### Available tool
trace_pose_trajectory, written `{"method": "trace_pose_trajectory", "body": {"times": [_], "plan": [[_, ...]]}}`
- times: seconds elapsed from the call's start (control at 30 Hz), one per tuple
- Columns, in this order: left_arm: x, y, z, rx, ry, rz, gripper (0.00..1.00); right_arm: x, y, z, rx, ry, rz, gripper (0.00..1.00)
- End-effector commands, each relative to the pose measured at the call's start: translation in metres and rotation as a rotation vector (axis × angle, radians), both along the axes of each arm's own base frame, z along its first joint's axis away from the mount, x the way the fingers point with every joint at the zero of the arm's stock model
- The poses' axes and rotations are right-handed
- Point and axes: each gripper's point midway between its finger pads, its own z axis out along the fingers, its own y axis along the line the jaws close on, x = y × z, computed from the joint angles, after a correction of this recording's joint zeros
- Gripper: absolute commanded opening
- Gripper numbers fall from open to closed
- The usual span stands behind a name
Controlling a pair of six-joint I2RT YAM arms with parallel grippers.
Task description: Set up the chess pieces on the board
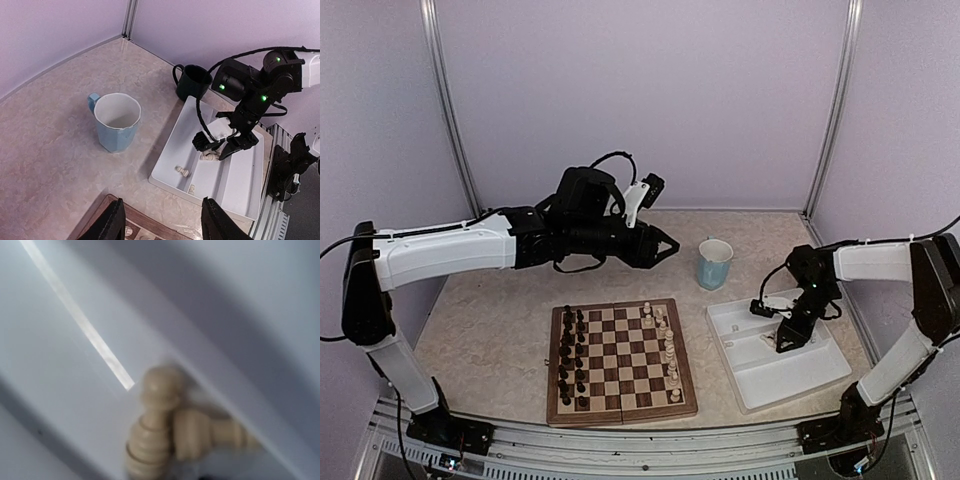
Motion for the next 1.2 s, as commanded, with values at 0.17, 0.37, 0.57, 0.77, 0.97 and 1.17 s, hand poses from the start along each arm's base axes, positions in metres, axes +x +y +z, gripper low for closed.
{"method": "trace_pose_trajectory", "body": {"times": [0.17, 0.37, 0.57, 0.77, 0.97, 1.17], "plan": [[0.031, 0.011, 0.008, -0.096, 0.023, 0.012, 0.52, -0.004, 0.014, -0.024, -0.063, 0.01, 0.043, 0.25], [0.036, 0.013, -0.003, -0.079, 0.043, 0.015, 0.52, 0.007, 0.023, -0.016, -0.034, -0.045, 0.071, 0.14], [0.027, 0.005, -0.008, -0.068, 0.048, -0.053, 0.52, 0.006, 0.036, 0.019, 0.06, -0.092, 0.124, 0.08], [0.007, -0.024, -0.019, -0.12, 0.115, -0.167, 0.52, 0.009, 0.053, 0.049, 0.188, -0.209, 0.165, 0.03], [-0.012, -0.06, -0.043, -0.102, 0.171, -0.249, 0.51, 0.006, 0.05, 0.037, 0.176, -0.203, 0.15, 0.03], [-0.013, -0.062, -0.047, -0.093, 0.173, -0.232, 0.51, 0.0, 0.045, 0.029, 0.137, -0.131, 0.136, 0.2]]}}
